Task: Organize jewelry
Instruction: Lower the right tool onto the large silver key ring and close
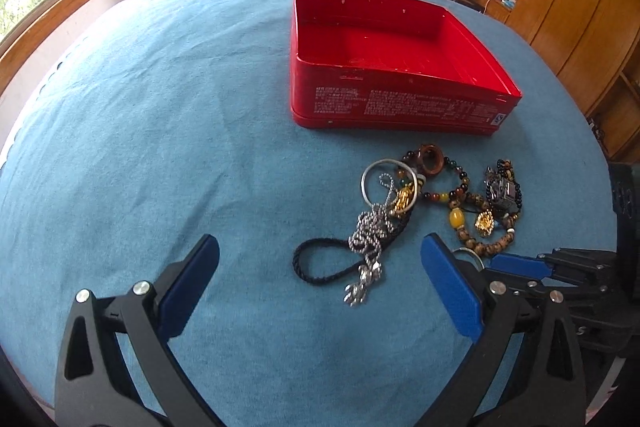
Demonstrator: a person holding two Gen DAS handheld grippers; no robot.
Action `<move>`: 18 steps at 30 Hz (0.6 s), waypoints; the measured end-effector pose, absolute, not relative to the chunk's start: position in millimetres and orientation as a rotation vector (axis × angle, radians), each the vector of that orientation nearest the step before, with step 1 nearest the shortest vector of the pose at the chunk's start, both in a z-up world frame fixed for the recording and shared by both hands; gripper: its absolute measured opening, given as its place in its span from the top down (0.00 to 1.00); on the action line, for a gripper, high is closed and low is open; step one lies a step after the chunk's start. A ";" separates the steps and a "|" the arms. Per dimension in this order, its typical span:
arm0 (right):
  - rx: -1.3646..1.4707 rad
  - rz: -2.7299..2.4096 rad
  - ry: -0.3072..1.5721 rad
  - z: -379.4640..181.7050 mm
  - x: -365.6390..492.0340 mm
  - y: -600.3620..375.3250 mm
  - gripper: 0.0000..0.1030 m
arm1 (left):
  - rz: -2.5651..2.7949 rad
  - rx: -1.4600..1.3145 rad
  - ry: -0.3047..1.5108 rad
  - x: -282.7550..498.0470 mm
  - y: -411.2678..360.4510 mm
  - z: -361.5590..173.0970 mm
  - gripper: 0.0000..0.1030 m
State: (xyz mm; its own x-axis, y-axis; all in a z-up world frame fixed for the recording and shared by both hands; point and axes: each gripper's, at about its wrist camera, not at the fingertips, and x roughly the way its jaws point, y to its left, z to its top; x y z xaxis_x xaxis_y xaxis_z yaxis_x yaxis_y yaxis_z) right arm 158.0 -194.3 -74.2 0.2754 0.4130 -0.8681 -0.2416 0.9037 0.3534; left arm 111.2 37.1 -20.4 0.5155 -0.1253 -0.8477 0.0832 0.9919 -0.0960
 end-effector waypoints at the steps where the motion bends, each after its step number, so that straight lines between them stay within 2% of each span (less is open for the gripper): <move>1: 0.156 0.438 1.216 -75.4 159.8 -192.6 0.75 | -0.126 -0.045 1.027 115.5 36.1 -20.5 0.04; 8: 0.044 0.429 1.202 -80.2 162.3 -175.8 0.96 | -0.155 -0.043 1.079 151.6 23.2 -24.4 0.04; 14: 0.025 0.459 1.201 -81.6 159.1 -171.4 0.98 | -0.182 -0.056 1.129 175.7 11.7 -32.3 0.12; 17: 0.033 0.469 1.205 -81.7 157.8 -172.8 0.98 | -0.217 -0.061 1.152 182.5 1.3 -36.4 0.26; 18: 0.034 0.469 1.206 -79.6 154.8 -179.1 0.98 | -0.230 -0.066 1.158 183.8 -2.0 -37.3 0.27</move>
